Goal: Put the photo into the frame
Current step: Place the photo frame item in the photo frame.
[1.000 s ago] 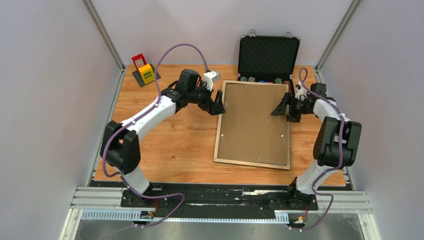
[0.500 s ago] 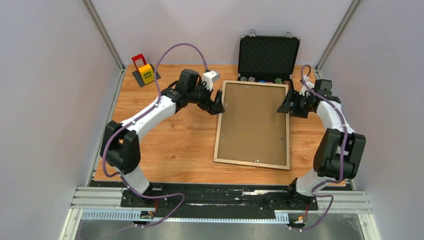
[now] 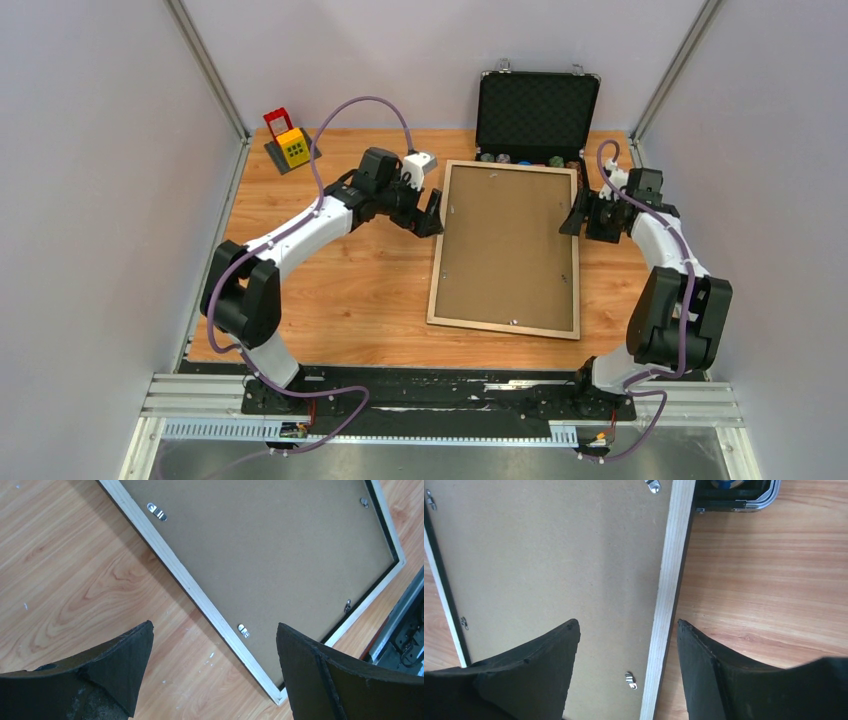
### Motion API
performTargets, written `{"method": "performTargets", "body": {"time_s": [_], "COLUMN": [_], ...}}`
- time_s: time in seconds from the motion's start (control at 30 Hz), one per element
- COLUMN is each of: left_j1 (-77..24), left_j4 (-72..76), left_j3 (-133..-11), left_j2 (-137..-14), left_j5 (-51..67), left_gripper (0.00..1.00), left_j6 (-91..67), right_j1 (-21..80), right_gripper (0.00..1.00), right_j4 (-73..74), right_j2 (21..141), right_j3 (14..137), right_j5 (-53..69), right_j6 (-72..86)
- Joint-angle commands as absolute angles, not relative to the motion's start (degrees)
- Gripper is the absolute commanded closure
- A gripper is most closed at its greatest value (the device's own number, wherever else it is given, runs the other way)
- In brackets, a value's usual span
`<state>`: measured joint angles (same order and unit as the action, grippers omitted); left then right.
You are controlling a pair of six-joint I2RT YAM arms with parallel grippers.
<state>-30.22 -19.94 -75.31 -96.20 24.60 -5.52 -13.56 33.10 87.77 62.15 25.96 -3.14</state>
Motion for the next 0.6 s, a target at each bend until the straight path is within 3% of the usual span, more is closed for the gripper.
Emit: {"method": "performTargets", "body": {"time_s": [0.0, 0.57], "left_j1": [-29.8, -29.8], "left_j4": [-19.0, -19.3], "left_j3": [-74.5, -79.0], "left_j2": [-95.5, -107.4], "left_j5": [23.9, 28.1], "left_gripper": [0.00, 0.00], "left_j6": [-4.2, -8.1], "right_j1": [-13.3, -13.3], "right_gripper": [0.32, 0.50], "right_j4": [28.1, 25.4], "right_j2": [87.9, 95.0], "right_j3": [61.6, 61.7], "right_j5": [23.8, 22.8], "right_j6": [-3.9, -3.9]}}
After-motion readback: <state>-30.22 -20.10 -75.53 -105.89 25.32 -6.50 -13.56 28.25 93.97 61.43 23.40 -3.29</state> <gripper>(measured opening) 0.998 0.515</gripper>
